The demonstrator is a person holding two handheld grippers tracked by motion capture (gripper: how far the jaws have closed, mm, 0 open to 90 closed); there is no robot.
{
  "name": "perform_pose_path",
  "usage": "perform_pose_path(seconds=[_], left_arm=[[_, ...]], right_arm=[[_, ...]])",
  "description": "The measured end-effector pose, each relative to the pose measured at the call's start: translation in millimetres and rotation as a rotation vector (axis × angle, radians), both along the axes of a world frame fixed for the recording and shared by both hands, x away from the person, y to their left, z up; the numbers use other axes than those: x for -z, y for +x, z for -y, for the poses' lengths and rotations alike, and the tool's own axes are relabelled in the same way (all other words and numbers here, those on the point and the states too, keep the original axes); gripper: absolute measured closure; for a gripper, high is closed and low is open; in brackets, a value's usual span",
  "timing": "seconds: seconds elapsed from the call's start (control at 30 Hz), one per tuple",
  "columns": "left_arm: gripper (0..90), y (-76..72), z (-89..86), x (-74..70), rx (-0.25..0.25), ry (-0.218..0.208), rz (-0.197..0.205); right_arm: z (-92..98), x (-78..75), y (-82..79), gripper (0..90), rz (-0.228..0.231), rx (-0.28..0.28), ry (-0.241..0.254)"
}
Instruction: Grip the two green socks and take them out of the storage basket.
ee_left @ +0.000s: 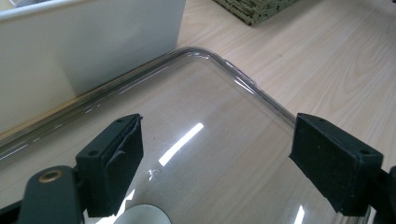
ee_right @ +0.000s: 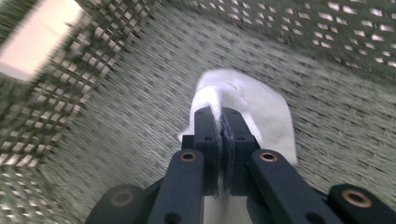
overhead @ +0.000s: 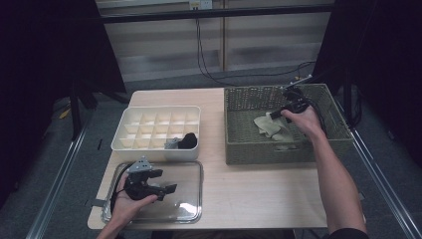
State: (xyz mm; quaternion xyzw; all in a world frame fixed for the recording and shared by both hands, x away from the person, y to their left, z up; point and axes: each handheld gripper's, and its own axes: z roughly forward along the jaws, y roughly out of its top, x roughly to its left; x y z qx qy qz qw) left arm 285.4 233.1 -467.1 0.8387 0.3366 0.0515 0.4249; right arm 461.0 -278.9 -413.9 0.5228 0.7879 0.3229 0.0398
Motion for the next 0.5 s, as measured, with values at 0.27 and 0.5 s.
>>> perform_pose_path(seconds=[0.27, 0.5], left_arm=[[16.6, -2.6, 1.1, -0.7, 0.010, 0.007, 0.007], [16.6, -5.2, 0.6, -0.6, 0.012, 0.003, 0.004]], right_arm=[[-2.2, -7.1, -10.0, 86.5, 0.056, -0.002, 0.064], [-2.1, -19.2, -19.4, 86.5, 0.114, -0.001, 0.115]])
